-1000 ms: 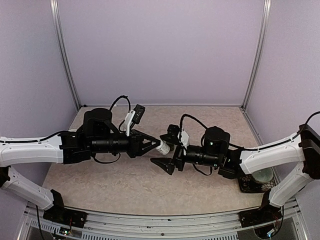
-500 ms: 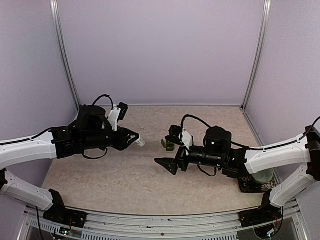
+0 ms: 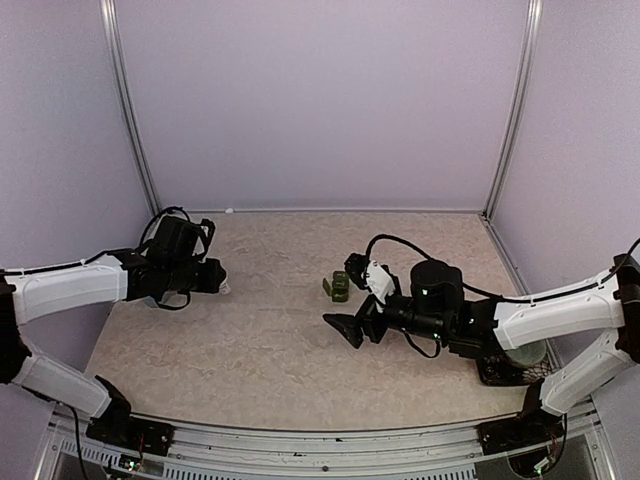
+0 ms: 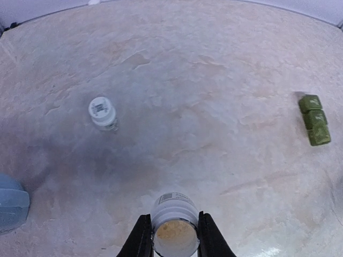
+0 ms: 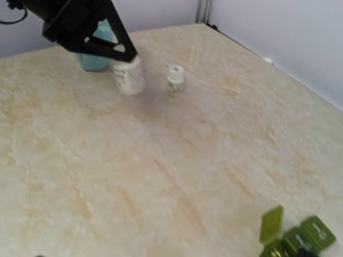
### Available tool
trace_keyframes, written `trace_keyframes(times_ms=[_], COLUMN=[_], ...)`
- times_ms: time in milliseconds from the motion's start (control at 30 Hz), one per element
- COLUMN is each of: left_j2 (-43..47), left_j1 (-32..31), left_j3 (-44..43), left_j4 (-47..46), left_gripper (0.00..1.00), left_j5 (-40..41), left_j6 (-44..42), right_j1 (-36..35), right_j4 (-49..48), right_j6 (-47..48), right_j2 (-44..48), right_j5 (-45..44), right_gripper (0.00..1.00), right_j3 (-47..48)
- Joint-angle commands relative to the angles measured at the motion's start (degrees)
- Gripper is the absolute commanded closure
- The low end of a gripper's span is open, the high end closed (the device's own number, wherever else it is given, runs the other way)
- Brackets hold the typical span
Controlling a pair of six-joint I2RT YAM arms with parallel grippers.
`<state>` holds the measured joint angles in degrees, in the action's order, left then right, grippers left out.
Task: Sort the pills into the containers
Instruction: Place the pill bottle at the center of the board.
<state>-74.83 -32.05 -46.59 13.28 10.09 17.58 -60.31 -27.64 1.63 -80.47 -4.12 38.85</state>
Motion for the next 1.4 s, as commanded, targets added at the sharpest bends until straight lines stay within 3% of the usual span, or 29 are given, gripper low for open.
trace_keyframes(times_ms=[0,167,767,867,967,1133,1300,1367], left_j2=[-3.94,-7.11,-18.73,-18.52,-18.36,-17.2,-13.15,-11.2], left_j1=[5.43,8.75,8.95,9.03,9.04,9.07,8.9,8.14], left_j3=[-0.55,-1.13,-2.81,-2.88,-2.99,-3.38,-4.02,-4.33], left_j4=[0.66,-1.14,-7.64,-7.7,-7.35,-6.74,-6.66,-6.6], left_gripper=[0.9,0.9,0.91,0.77,0.53,0.31,0.26,0.18], left_j5=[2.9,2.04,10.91,11.14,11.34,11.39,10.2,9.3], left_j6=[1.34,3.06,3.25,3.24,3.25,3.25,3.25,3.24], right_j1=[0.78,1.1,1.88,2.03,2.18,2.41,3.44,4.64], right_j4=[1.08,0.85,1.72,2.08,2.15,2.88,4.06,4.85], right_j6=[-1.16,-1.36,-1.89,-1.89,-1.89,-1.8,-2.68,-4.02], right_j2=[2.21,2.51,4.0,4.09,3.88,3.07,2.24,1.87], right_j5=[-1.92,-1.54,-0.93,-0.94,-0.81,-0.55,-0.48,-0.13], right_gripper=[0.0,0.0,0.0,0.0,0.0,0.0,0.0,0.0], right_j3=[-1.74,-2.27,-4.19,-4.06,-3.84,-2.87,-1.54,-0.92])
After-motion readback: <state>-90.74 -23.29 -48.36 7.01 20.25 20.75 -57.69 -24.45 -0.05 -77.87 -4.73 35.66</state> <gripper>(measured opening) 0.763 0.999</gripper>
